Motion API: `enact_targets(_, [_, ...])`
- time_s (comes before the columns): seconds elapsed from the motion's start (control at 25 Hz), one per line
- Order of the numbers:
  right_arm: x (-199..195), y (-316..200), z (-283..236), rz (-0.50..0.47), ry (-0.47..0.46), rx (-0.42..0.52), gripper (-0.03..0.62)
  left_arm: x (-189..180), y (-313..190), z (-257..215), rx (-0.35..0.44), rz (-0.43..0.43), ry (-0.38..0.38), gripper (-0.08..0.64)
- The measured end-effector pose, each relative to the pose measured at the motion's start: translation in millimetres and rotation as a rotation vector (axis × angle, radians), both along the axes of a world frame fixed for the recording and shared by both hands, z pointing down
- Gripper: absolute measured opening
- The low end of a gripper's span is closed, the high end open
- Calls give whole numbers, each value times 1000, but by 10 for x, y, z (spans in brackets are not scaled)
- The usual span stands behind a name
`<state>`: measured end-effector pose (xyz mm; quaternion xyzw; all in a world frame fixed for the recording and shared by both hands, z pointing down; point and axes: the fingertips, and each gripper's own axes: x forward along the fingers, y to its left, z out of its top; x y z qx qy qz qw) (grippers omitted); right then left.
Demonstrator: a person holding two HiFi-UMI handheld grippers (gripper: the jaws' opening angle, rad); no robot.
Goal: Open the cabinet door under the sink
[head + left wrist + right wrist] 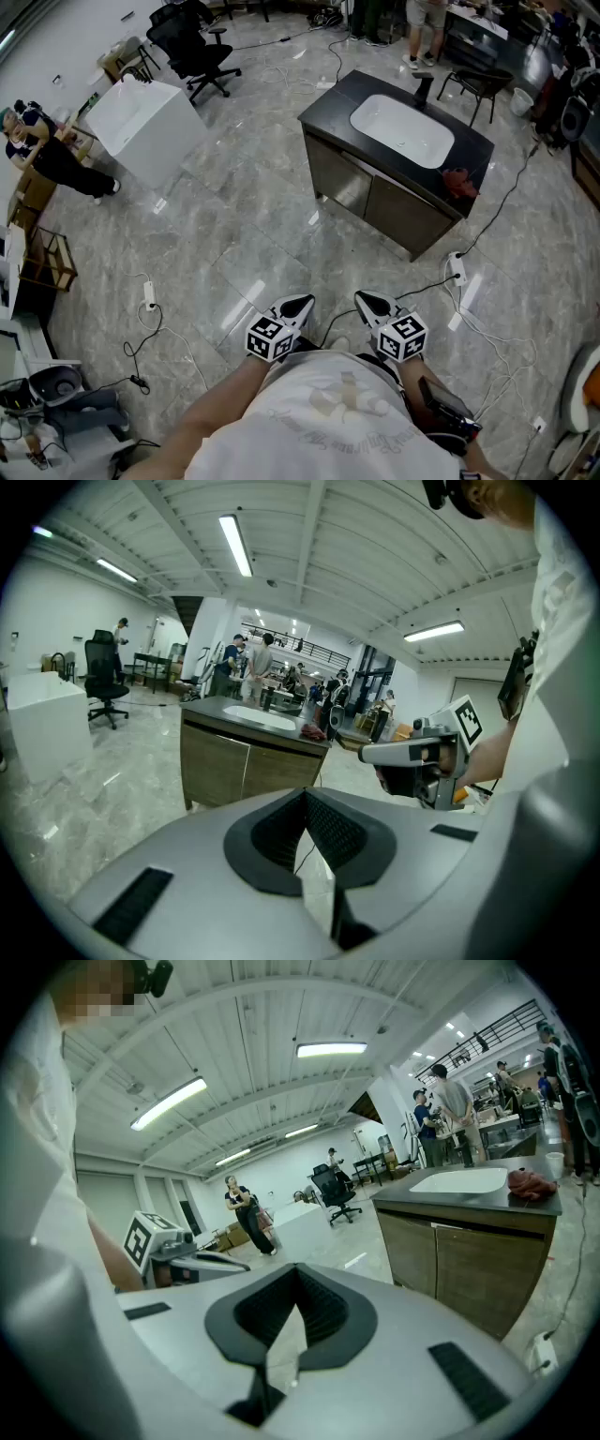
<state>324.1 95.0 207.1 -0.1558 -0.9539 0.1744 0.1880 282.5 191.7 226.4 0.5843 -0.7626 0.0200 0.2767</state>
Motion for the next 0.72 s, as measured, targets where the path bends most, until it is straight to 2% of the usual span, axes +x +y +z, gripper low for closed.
enact_targets(0.2, [-97, -74, -93, 47, -39, -37, 14, -89, 9, -17, 1, -6, -3, 9])
enact_targets(0.48, [-267, -47, -28, 56, -11, -24, 14, -275, 92, -3, 4, -13, 4, 9])
enact_targets(0.72, [-571, 52, 7, 50, 13, -21, 14, -569, 209, 22, 4, -29, 16, 9])
